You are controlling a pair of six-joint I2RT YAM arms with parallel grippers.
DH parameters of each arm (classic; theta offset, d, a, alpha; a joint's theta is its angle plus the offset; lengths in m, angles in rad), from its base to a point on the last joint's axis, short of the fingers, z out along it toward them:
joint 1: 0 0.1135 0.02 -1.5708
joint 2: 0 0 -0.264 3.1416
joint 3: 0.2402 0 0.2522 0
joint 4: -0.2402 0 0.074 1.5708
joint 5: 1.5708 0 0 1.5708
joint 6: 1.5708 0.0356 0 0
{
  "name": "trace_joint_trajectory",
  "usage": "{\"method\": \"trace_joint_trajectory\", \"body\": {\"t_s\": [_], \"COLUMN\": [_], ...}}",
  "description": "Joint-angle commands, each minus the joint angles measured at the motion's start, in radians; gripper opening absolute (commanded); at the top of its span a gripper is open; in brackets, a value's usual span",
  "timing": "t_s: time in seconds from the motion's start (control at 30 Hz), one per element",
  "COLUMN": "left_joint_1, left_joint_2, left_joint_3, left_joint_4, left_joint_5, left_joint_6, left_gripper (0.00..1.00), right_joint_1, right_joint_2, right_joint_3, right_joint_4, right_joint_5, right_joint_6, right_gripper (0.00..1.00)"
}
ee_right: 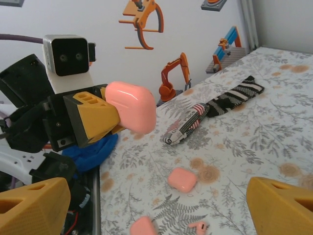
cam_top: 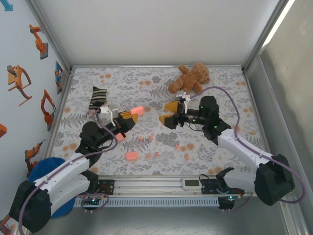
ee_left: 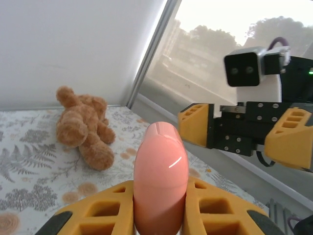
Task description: Insert wireless bluetooth earbuds into charging case
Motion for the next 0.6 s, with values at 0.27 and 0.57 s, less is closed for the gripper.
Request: {"method": "trace_joint_trajectory", "body": {"t_s": [0.27, 0.57], "left_joint_1": [-0.079, -0.091], "left_joint_2": [-0.011, 0.032], "left_joint_3": [0.044, 0.084], "left_joint_4": [0.089, 0.087], "left_joint_5": [0.105, 0.135], "left_joint_6": [0.238, 0.247], "left_gripper": [0.0, 0.0], "right_joint_1": [0.075, 0.118], "right_joint_2": [0.054, 0.082], "right_joint_3": [0.057, 0.105], "right_joint_4": [0.135, 0.05], "right_joint_5": [-0.051, -0.008], "right_joint_6": [0.036, -0.034], "right_gripper": [0.91, 0.9]}}
